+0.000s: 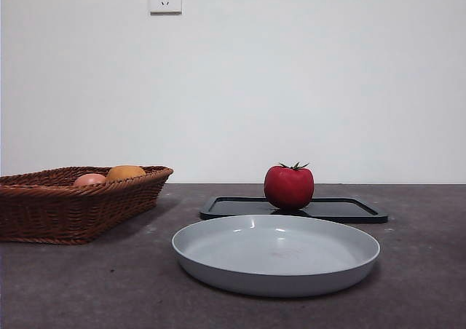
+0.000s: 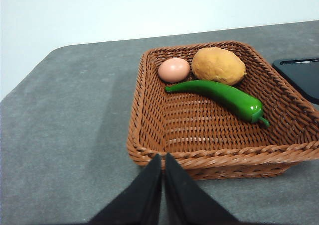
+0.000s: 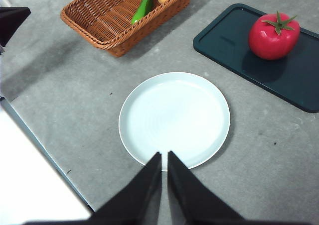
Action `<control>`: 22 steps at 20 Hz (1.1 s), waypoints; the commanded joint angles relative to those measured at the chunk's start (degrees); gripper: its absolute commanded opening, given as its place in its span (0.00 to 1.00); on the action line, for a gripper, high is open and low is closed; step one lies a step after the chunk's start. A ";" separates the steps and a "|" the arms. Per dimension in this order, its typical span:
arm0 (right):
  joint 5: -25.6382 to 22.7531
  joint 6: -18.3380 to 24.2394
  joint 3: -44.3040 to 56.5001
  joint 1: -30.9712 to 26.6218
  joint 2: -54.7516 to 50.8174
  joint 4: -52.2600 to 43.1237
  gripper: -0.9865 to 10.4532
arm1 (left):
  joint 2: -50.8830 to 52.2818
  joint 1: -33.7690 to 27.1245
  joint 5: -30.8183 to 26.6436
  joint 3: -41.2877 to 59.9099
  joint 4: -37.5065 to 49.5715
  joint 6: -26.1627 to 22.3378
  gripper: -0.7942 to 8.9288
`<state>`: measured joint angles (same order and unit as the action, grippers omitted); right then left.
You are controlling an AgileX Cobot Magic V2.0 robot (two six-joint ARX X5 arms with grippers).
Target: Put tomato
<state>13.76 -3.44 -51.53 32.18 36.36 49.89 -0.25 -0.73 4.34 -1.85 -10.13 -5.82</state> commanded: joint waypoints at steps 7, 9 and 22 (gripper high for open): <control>0.11 -0.63 -0.44 0.37 0.22 -0.59 0.09 | 0.07 -0.11 -0.09 1.18 -0.50 0.83 0.09; 0.11 -0.63 -0.44 0.37 0.22 -0.59 0.09 | 0.07 -0.11 -0.09 1.18 -0.50 0.83 0.09; -3.28 2.34 4.52 -14.67 -6.62 -13.90 0.09 | 0.07 -0.11 -0.09 1.18 -0.50 0.83 0.09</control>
<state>10.50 -1.67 -47.05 17.98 29.52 36.40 -0.25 -0.73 4.36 -1.85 -10.15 -5.19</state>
